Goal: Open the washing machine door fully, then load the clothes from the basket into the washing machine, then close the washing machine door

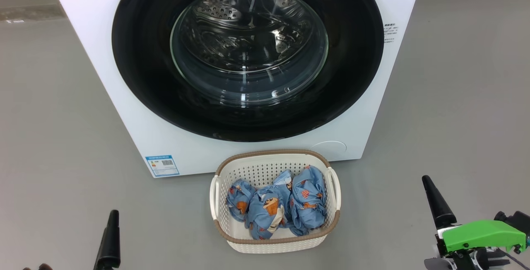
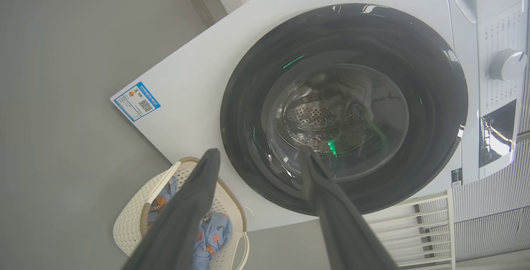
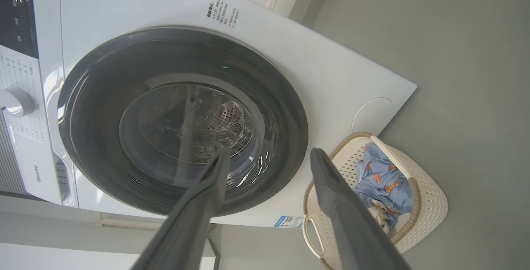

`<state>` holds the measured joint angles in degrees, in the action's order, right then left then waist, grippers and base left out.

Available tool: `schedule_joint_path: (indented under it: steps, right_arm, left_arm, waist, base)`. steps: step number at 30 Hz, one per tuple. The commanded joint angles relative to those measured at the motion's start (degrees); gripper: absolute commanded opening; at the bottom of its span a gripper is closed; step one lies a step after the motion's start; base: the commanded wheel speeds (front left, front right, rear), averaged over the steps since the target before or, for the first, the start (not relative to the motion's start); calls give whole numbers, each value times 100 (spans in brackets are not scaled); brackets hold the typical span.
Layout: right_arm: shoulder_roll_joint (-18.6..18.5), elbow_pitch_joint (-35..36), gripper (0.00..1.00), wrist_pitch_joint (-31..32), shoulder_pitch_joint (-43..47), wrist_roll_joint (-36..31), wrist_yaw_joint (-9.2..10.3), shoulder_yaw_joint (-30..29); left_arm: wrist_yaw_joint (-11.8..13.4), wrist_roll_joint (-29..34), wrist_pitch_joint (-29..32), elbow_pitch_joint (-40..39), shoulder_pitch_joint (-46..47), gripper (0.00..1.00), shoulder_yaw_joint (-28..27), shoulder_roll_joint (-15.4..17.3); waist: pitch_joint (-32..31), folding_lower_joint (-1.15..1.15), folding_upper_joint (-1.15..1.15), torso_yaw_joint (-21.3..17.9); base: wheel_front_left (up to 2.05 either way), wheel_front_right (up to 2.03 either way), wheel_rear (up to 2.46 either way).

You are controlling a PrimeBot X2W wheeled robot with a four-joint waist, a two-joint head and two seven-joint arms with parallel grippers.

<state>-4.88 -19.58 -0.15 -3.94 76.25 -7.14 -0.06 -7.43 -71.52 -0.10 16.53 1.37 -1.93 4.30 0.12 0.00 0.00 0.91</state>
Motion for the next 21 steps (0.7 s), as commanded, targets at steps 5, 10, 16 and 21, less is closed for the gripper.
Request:
schedule_joint_path:
  steps: [5, 10, 16, 21]
  right_arm:
    - [-191, 17, 100, -141, -345, -617, -13, 189]
    - [-220, -69, 100, -225, -390, -1005, -15, 246]
    - [-241, -139, 100, -326, -427, -1451, -16, 276]
    - [-255, -179, 100, -410, -438, -1786, -18, 333]
  left_arm:
    - [-2, 641, -146, -164, 216, 100, -10, 165]
    - [-2, 1087, -230, -137, 229, 100, 0, 184]
    - [-3, 1566, -331, -93, 235, 100, 31, 218]
    - [-3, 1901, -415, -49, 242, 100, 69, 253]
  waist:
    - [-7, 0, 0, 6]
    - [-12, 0, 0, 13]
    - [-25, 0, 0, 20]
    - [-36, 0, 0, 17]
  base:
    - [0, 0, 0]
    - [0, 0, 0]
    - [0, 0, 0]
    - [0, 0, 0]
